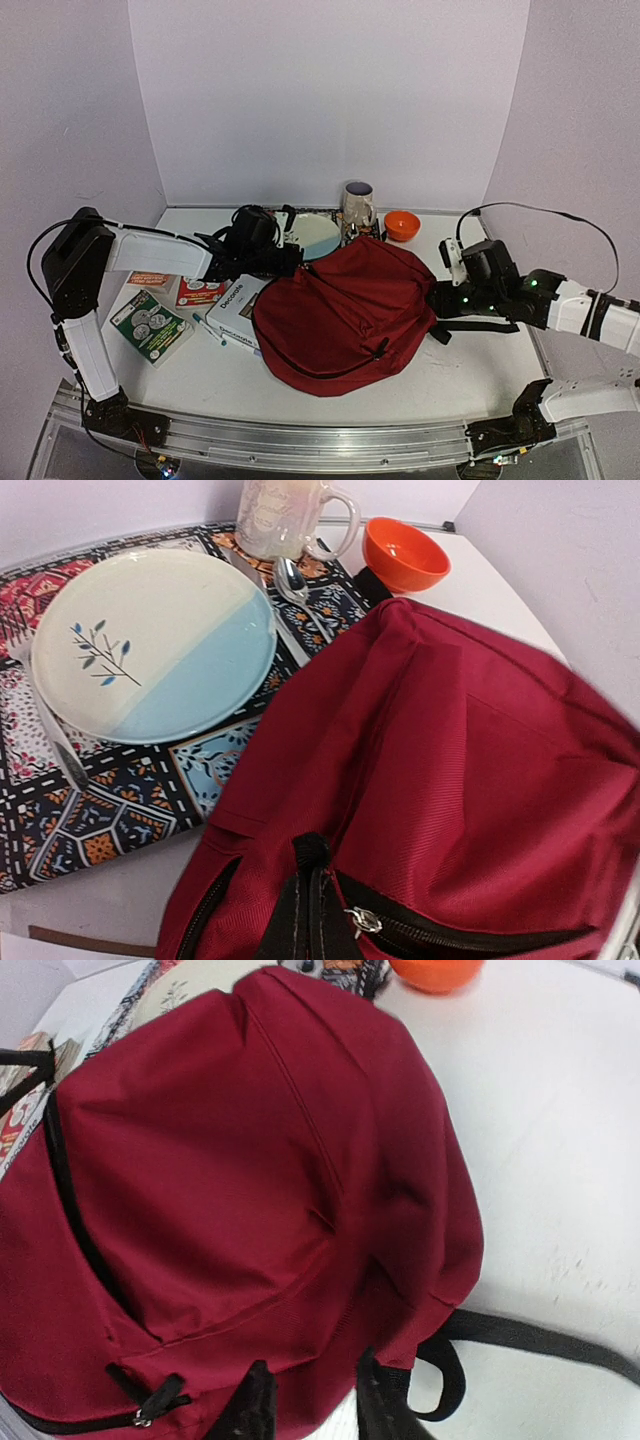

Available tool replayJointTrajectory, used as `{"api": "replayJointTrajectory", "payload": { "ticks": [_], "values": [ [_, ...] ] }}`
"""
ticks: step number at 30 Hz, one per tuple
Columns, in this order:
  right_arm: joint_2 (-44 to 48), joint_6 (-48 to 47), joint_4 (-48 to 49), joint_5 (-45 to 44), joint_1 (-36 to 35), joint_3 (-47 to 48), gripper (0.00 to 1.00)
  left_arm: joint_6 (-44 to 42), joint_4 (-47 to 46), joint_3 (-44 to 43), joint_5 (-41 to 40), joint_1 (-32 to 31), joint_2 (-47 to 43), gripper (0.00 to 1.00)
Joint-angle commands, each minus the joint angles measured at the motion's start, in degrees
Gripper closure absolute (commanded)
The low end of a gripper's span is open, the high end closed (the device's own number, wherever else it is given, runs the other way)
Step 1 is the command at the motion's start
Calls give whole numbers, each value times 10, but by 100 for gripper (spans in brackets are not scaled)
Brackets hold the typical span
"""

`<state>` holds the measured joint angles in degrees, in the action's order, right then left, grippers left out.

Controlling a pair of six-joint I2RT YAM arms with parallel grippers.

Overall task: Pack the student bag
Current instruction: Unzip the lower front pocket of the student bag, then pick up the book from the center of the board.

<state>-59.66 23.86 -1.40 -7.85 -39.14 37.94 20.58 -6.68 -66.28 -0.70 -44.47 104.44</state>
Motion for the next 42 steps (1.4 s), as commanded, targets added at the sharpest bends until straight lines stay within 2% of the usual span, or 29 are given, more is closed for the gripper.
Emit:
{"api": "replayJointTrajectory", "payload": {
  "ticks": [1, 7, 14, 23, 38, 42],
  "values": [
    [-19, -89, -26, 20, 0, 95, 63, 18, -26, -25, 55, 4, -4, 100],
    [-144, -139, 10, 57, -32, 164, 51, 32, -30, -28, 81, 4, -12, 100],
    [-292, -186, 49, 74, -50, 253, 46, 44, -32, -30, 97, 3, -22, 100],
    [-407, -212, 58, 89, -64, 325, 38, 50, -32, -27, 100, 3, -30, 100],
    [-457, -210, 59, 98, -80, 363, 20, 57, -32, -27, 101, 4, -42, 100],
    [-470, -201, 59, 54, -81, 363, 19, 60, -32, -25, 106, 3, -43, 100]
  ]
}}
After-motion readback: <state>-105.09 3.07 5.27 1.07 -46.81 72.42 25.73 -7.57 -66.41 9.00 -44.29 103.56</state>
